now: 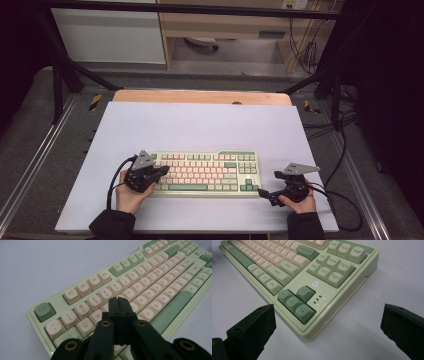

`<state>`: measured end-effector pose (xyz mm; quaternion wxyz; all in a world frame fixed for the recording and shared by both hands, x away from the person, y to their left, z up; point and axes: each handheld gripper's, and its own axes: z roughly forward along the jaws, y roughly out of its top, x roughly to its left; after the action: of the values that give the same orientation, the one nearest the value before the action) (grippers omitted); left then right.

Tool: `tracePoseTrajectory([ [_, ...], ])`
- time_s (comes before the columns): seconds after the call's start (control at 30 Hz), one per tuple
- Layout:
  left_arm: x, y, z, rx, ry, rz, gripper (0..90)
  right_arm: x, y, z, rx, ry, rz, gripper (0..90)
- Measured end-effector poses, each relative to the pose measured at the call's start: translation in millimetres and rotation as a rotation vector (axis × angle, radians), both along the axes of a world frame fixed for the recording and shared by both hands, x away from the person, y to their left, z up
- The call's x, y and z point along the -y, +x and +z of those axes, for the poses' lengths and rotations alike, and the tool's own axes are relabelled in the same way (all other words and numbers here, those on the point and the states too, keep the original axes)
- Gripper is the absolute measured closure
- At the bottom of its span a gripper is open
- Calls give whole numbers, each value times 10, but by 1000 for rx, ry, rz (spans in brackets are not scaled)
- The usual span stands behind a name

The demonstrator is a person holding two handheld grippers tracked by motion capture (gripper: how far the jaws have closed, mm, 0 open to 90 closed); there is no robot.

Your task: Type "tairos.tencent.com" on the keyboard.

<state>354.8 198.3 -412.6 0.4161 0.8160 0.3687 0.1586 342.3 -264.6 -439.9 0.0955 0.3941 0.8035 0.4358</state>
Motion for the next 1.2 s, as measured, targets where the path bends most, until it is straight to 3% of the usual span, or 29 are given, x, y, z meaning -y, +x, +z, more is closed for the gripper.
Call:
tracePoseTrajectory([
  [0.3, -158, -27, -54, -8, 1, 28, 900, -9, 4, -8, -7, -2, 0, 3],
  [0.73, -139, 0, -106, -14, 15, 30, 900, -16, 6, -16, -13, -7, 2, 3],
  [0.77, -125, 17, -193, -32, 39, 41, 900, -16, 6, -16, -13, -7, 2, 3],
  [1.2, -141, 5, -172, -27, 27, 40, 900, -7, 1, 7, -6, -2, -1, 3],
])
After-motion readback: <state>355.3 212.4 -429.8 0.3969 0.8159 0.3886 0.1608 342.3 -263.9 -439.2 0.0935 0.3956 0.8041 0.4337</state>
